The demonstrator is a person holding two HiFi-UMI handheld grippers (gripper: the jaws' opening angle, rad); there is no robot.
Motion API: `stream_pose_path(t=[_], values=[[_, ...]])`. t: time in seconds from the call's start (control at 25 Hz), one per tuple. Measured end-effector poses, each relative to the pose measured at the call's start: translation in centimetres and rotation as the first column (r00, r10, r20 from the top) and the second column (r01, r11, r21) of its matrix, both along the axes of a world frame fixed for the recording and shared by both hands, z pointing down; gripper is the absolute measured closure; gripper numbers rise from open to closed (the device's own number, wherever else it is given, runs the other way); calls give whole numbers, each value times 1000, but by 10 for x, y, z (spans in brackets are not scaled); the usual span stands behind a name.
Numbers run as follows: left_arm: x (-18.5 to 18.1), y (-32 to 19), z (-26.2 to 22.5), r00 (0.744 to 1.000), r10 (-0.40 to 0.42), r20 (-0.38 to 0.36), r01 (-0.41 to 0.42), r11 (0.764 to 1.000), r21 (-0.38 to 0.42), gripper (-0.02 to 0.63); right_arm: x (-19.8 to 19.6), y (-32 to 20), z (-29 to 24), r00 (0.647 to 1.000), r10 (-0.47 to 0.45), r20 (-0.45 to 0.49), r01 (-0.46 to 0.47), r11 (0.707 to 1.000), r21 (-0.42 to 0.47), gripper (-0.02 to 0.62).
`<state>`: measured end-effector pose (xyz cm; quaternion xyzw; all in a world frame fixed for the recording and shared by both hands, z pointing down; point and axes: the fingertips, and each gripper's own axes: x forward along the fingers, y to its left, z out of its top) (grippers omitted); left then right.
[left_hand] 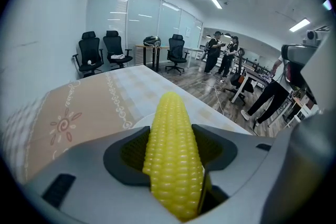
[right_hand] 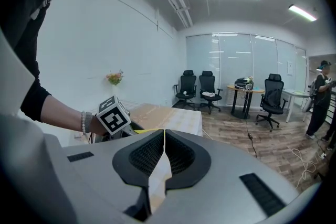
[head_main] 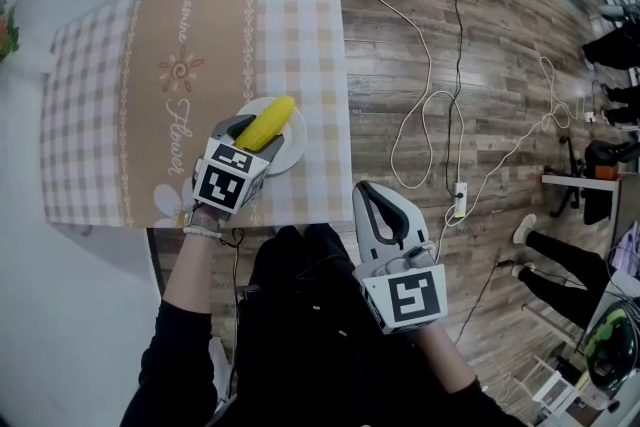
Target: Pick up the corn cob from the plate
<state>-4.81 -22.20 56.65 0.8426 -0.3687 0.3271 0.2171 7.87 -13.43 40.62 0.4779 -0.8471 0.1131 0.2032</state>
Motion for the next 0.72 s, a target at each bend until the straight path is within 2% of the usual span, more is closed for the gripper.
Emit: stream_pose_path(t=[0.28,0.48,0.72], values=[[-4,-12,-40,1000,-1,2,1,1000,27,347,-8,-19,-27,1000,-17,6,17,999,29,551],[-8,7,-43,1000,-24,-6,24,997,66,347,-8,-5,-21,1000,-26,0,26,998,63,551],[-13,-2,-72,999,-34,-23,36,996,79,347,-11,-27,-36,1000,-28,0,27,995,91,551]])
